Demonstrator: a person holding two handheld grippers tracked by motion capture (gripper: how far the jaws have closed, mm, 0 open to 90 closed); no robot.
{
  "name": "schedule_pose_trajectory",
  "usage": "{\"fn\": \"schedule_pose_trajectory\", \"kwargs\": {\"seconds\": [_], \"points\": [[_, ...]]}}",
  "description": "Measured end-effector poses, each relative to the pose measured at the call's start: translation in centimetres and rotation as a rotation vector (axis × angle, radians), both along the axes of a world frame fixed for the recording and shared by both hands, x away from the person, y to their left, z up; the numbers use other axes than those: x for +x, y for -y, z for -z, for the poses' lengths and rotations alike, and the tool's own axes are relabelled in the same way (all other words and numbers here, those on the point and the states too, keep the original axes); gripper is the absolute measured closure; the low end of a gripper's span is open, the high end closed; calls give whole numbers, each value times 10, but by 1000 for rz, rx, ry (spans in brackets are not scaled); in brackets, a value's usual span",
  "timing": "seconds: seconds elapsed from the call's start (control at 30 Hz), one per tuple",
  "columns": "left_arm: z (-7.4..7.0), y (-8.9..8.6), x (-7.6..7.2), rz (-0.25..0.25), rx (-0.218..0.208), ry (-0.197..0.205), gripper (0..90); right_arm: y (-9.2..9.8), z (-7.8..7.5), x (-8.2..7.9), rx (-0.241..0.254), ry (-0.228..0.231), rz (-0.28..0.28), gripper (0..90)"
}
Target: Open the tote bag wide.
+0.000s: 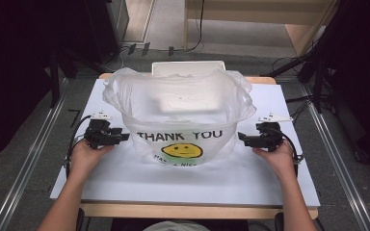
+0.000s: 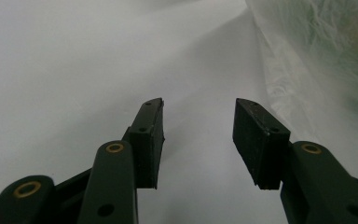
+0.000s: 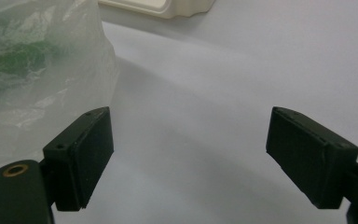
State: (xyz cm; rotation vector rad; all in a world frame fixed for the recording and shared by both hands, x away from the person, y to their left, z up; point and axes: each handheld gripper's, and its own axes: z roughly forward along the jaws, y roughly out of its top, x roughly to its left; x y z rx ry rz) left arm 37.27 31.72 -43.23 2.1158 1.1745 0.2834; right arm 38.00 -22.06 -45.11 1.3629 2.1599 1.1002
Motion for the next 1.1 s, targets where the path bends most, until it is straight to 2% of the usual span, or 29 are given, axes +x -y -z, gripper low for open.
{"fn": "schedule_pose_trajectory", "kwargs": {"seconds": [0.03,0.17,0.2,0.23,0.27,0.3,0.37,0.47,0.67,1.1], "points": [[0,0,0,-5,-8,5,528,-1,0,0,-13,8,0,174],[-1,-1,0,11,-30,3,518,-3,-1,-1,-12,8,-18,255],[0,0,2,-10,-50,-40,448,-4,-2,-1,-12,14,-26,303],[0,0,2,-10,-50,-40,461,-4,-2,-1,-11,14,-32,328],[0,-1,4,-13,-61,-72,449,-4,-3,0,-10,11,-42,350],[2,-3,6,-22,-91,-100,440,-4,-4,1,-4,1,-51,373],[2,-4,7,-18,-99,-106,433,-3,-4,1,5,-4,-61,391],[2,-4,7,-13,-98,-90,409,-2,-5,4,42,-24,-81,427],[2,-4,8,-11,-98,-86,390,-1,-6,4,47,-11,-76,432],[1,-5,9,-7,-108,-84,375,1,-6,5,81,-27,-83,449]]}}
